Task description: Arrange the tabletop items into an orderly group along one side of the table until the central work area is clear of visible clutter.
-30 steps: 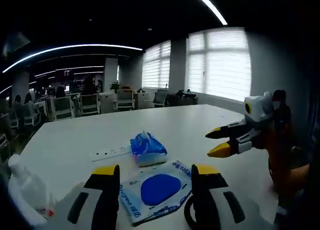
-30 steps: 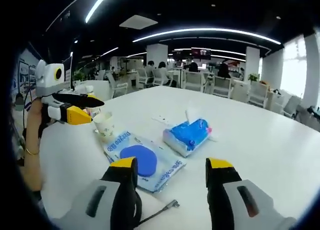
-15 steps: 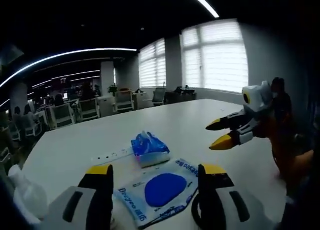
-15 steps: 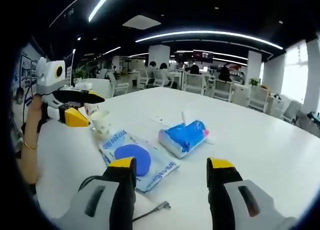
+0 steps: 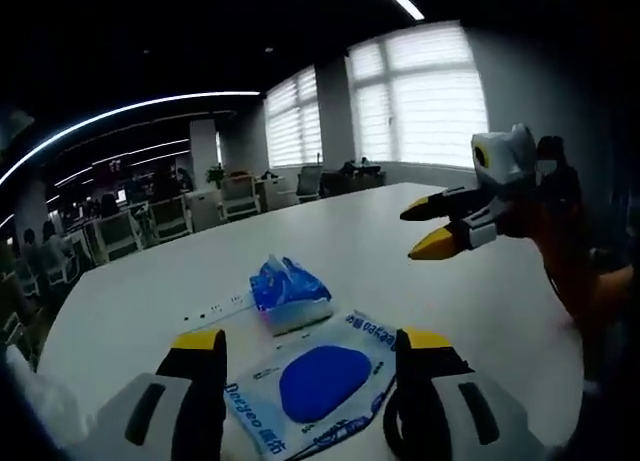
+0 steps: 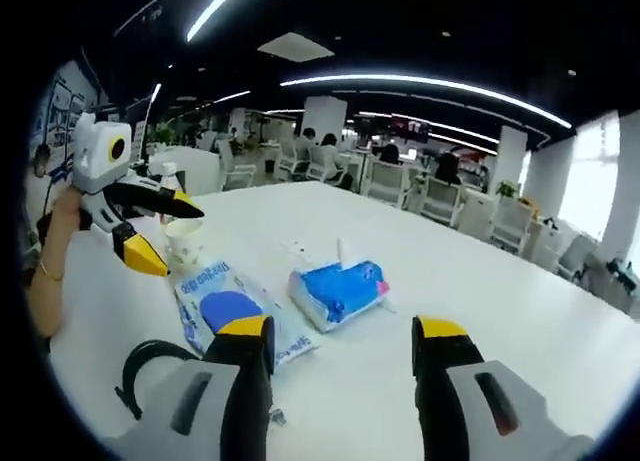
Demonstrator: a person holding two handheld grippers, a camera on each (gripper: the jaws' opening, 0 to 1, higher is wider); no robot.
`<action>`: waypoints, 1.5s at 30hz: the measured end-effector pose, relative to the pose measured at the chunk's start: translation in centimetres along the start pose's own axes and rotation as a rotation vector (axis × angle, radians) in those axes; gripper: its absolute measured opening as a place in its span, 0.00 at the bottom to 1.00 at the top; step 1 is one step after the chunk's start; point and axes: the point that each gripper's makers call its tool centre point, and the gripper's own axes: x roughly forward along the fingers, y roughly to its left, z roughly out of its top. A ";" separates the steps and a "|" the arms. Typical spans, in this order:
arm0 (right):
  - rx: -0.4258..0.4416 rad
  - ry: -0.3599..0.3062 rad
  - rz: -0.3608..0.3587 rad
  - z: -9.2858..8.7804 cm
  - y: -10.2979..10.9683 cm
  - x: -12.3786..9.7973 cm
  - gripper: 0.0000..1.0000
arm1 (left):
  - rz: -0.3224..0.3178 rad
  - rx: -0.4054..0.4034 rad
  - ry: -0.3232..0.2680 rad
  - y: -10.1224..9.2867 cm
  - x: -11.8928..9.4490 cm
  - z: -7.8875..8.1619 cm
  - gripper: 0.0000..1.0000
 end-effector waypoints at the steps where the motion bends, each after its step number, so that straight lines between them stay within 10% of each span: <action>1: -0.016 0.002 0.003 0.0 -0.1 0.0 0.53 | 0.014 0.017 -0.003 0.1 0.1 0.1 0.68; 45: -0.329 0.016 0.077 1.5 -3.4 7.4 0.47 | 0.006 0.038 0.081 1.3 10.0 -0.4 0.64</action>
